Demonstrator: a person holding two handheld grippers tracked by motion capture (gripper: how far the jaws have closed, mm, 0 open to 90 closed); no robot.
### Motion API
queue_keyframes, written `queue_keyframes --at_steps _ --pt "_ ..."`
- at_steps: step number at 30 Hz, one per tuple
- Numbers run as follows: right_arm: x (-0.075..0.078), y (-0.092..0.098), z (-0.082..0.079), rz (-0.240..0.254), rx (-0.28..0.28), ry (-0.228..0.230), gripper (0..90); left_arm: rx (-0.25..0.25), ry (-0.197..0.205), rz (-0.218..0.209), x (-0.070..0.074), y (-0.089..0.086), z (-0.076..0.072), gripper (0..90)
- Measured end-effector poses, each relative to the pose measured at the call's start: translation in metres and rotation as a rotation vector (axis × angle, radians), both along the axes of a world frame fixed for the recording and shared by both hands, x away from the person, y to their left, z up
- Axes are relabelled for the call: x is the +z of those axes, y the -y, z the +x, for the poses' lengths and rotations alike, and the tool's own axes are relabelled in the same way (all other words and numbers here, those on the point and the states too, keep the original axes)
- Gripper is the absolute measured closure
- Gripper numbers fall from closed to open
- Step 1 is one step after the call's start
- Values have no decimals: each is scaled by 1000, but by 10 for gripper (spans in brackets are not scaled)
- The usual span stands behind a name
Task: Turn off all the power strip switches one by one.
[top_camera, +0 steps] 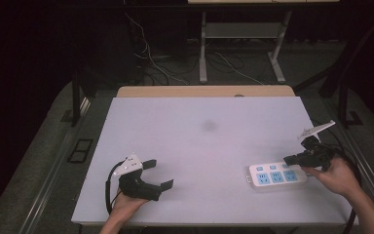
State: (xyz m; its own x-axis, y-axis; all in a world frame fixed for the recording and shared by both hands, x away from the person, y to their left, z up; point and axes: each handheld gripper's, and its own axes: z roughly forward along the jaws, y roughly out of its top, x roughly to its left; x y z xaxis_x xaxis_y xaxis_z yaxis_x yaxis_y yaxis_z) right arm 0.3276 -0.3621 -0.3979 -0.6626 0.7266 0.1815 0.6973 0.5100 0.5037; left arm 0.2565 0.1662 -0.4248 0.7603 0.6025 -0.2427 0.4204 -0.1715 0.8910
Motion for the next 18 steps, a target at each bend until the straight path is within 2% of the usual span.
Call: queue_keyframes --at_steps 7,11,14,18 --pt "-7 -1 1 -9 -2 -19 897 0 0 1 0 0 0 0" --pt "-9 0 0 5 -4 -13 897 2 1 1 0 0 0 0" --pt "-8 0 0 -8 -1 -5 897 1 2 1 0 0 0 0" --pt "-9 0 0 -1 -5 -7 898 1 2 2 0 0 -1 0"
